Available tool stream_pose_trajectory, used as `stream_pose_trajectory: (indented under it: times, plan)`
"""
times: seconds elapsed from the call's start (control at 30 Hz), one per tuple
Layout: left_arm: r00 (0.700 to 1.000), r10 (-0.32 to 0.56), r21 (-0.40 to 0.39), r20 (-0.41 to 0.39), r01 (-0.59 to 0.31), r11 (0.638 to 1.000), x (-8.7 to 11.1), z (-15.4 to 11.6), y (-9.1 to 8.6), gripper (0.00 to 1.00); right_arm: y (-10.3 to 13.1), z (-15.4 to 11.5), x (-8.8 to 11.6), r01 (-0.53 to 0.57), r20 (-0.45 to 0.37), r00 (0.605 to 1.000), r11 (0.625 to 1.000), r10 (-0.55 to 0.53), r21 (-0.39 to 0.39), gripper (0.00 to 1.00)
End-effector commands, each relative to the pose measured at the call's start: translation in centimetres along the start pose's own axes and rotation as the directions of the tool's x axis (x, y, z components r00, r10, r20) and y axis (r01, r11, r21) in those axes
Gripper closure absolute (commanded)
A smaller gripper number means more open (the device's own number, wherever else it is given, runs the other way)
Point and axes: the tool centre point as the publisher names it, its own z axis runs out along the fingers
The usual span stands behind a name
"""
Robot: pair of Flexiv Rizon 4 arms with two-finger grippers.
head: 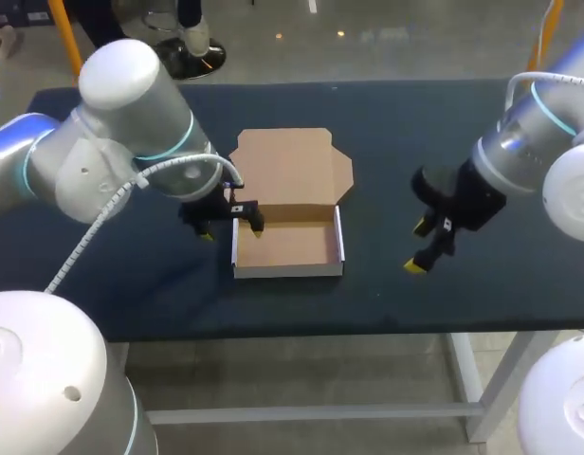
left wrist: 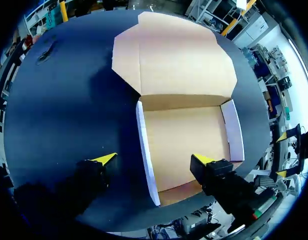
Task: Assemble the packaging by folding the flat box into shape, placing the metal phone stand inside, and closing the box properly
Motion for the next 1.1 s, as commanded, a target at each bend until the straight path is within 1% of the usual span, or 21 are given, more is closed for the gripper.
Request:
stream_pose_trajectory:
  times: [0.03, 0.2, 0.4, 0.57, 0.7, 0.83, 0.9, 0.93, 1.1]
  plan:
    - [0.995, 0.028, 0.038, -0.099, -0.025, 0.999, -0.9, -2.9, 1.7, 0.00, -0.2, -0.4, -0.1, -0.008, -0.001, 1.000, 1.000, 0.008, -0.002, 0.00]
    - [0.991, 0.056, 0.048, -0.125, -0.050, 0.998, -1.1, -4.7, 2.6, 0.00, -0.4, -0.5, -0.3, -0.029, 0.003, 1.000, 1.000, 0.029, 0.001, 0.00]
    - [0.988, 0.075, 0.047, -0.135, -0.069, 0.996, -1.8, -6.5, 3.6, 0.00, -0.6, -0.9, -0.5, -0.066, 0.016, 0.998, 0.998, 0.066, 0.012, 0.00]
    - [0.990, 0.076, 0.039, -0.115, -0.072, 0.997, -2.5, -7.7, 4.5, 0.00, -1.0, -1.4, -0.5, -0.116, 0.037, 0.993, 0.993, 0.114, 0.031, 0.00]
    - [0.995, 0.056, 0.013, -0.089, -0.055, 0.998, -3.0, -8.9, 5.1, 0.00, -1.4, -2.0, -0.3, -0.168, 0.057, 0.985, 0.985, 0.165, 0.048, 0.00]
    - [0.998, 0.018, -0.017, -0.057, -0.019, 1.000, -4.0, -10.1, 5.6, 0.00, -2.2, -2.9, -0.1, -0.235, 0.090, 0.969, 0.970, 0.229, 0.064, 0.00]
    - [0.999, -0.008, -0.024, -0.051, 0.006, 1.000, -4.5, -10.9, 5.9, 0.00, -2.5, -3.4, 0.0, -0.287, 0.125, 0.953, 0.955, 0.276, 0.079, 0.00]
    - [0.999, -0.020, -0.027, -0.041, 0.019, 0.999, -4.8, -11.2, 6.1, 0.00, -2.7, -3.7, 0.1, -0.298, 0.128, 0.949, 0.951, 0.287, 0.077, 0.00]
    - [0.997, -0.081, -0.023, 0.014, 0.081, 0.996, -5.8, -13.2, 6.9, 0.00, -3.6, -5.1, 0.3, -0.411, 0.202, 0.900, 0.906, 0.386, 0.100, 0.00]
